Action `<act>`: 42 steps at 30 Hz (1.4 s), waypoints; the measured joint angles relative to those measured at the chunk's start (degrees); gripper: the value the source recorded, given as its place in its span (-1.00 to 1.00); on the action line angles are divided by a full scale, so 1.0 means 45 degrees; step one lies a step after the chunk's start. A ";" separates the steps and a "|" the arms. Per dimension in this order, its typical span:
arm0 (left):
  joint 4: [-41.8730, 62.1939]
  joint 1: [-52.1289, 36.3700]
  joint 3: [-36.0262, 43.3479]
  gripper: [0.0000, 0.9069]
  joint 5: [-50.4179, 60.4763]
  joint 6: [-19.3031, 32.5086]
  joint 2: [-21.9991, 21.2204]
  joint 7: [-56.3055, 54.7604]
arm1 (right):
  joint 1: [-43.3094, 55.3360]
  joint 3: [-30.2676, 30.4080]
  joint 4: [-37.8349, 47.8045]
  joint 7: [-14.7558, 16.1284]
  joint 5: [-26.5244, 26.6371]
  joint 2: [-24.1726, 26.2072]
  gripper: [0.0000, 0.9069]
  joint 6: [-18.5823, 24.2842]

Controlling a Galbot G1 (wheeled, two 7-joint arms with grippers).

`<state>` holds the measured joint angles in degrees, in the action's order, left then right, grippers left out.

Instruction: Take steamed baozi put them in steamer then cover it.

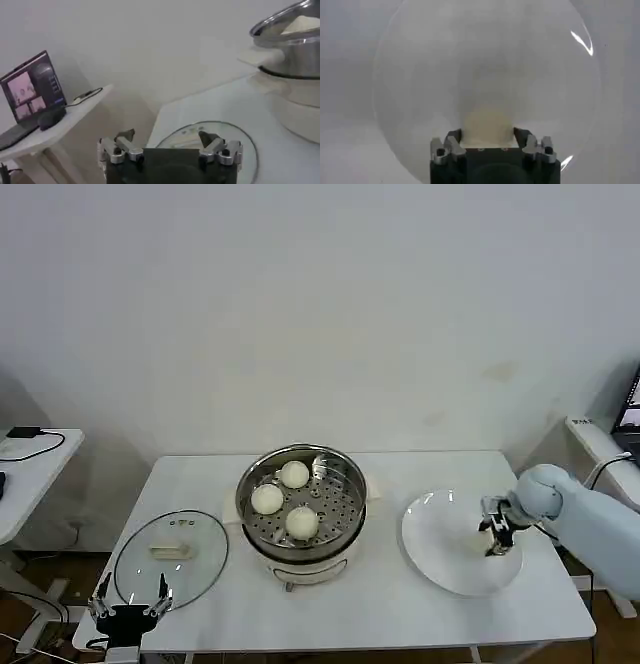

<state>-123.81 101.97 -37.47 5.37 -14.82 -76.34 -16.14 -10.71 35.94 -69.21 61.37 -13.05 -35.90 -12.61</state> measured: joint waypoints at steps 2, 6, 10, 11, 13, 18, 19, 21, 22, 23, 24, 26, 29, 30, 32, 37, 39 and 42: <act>-0.0005 -0.0001 -0.0005 1.00 -0.0005 0.0000 0.0004 -0.0002 | 0.0085 0.0073 -0.0084 0.0006 0.0066 0.0066 0.20 -0.0042; -0.0026 -0.0045 -0.0007 1.00 -0.0015 -0.0002 0.0067 0.0001 | 0.0492 0.0373 -0.0421 0.0053 0.0265 0.0308 0.20 -0.0144; 0.0006 -0.0152 0.0002 1.00 -0.0033 -0.0020 0.0142 0.0015 | 0.1499 0.0971 -0.0990 0.0080 0.0707 0.0615 0.20 -0.0321; 0.0018 -0.0181 0.0010 1.00 -0.0036 -0.0030 0.0157 0.0019 | 0.1828 0.1162 -0.1151 0.0083 0.0853 0.0654 0.22 -0.0374; 0.0019 -0.0239 0.0034 1.00 -0.0039 -0.0048 0.0172 0.0029 | 0.2646 0.1622 -0.1488 0.0076 0.1193 0.0686 0.22 -0.0502; 0.0019 -0.0387 0.0056 1.00 -0.0065 -0.0081 0.0282 0.0039 | 0.4951 0.2989 -0.2162 -0.0035 0.2187 0.0479 0.22 -0.0874; 0.0024 -0.0422 0.0041 1.00 -0.0085 -0.0088 0.0302 0.0041 | 0.5470 0.3326 -0.2297 -0.0087 0.2425 0.0351 0.22 -0.0985; 0.0050 -0.0464 -0.0019 1.00 -0.0145 -0.0097 0.0351 0.0044 | 0.6310 0.3889 -0.2528 -0.0172 0.2854 0.0062 0.22 -0.1188; 0.0053 -0.0474 -0.0036 1.00 -0.0167 -0.0098 0.0366 0.0045 | 0.6764 0.4207 -0.2644 -0.0228 0.3102 -0.0121 0.22 -0.1316; 0.0070 -0.0484 -0.0066 1.00 -0.0186 -0.0098 0.0381 0.0046 | 0.7145 0.4466 -0.2748 -0.0296 0.3331 -0.0309 0.22 -0.1444; 0.0091 -0.0486 -0.0094 1.00 -0.0195 -0.0099 0.0392 0.0045 | 0.7480 0.4702 -0.2854 -0.0372 0.3562 -0.0519 0.24 -0.1583; 0.0122 -0.0506 -0.0119 1.00 -0.0198 -0.0099 0.0399 0.0046 | 0.8051 0.5173 -0.3022 -0.0550 0.4057 -0.0985 0.22 -0.1913; 0.0173 -0.0555 -0.0128 1.00 -0.0197 -0.0101 0.0349 0.0044 | 0.8655 0.5744 -0.3129 -0.0889 0.4801 -0.1751 0.24 -0.2442; 0.0182 -0.0572 -0.0128 1.00 -0.0195 -0.0102 0.0327 0.0044 | 0.8807 0.5902 -0.3147 -0.1002 0.5032 -0.2019 0.24 -0.2613; 0.0214 -0.0582 -0.0124 1.00 -0.0194 -0.0102 0.0289 0.0043 | 0.9081 0.6224 -0.3161 -0.1279 0.5518 -0.2616 0.24 -0.2980; 0.0347 -0.0704 -0.0118 1.00 -0.0191 -0.0102 0.0209 0.0043 | 0.9463 0.6858 -0.3113 -0.2012 0.6632 -0.4119 0.24 -0.3859; 0.0383 -0.0749 -0.0111 1.00 -0.0194 -0.0102 0.0202 0.0043 | 0.9531 0.7064 -0.3043 -0.2328 0.7023 -0.4658 0.24 -0.4182; 0.0460 -0.0837 -0.0110 1.00 -0.0195 -0.0099 0.0190 0.0042 | 0.9557 0.7320 -0.2945 -0.2823 0.7579 -0.5421 0.24 -0.4674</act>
<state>-121.74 98.20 -37.97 4.49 -15.27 -75.49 -15.95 32.30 68.88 -82.47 48.67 21.06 -60.29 -33.65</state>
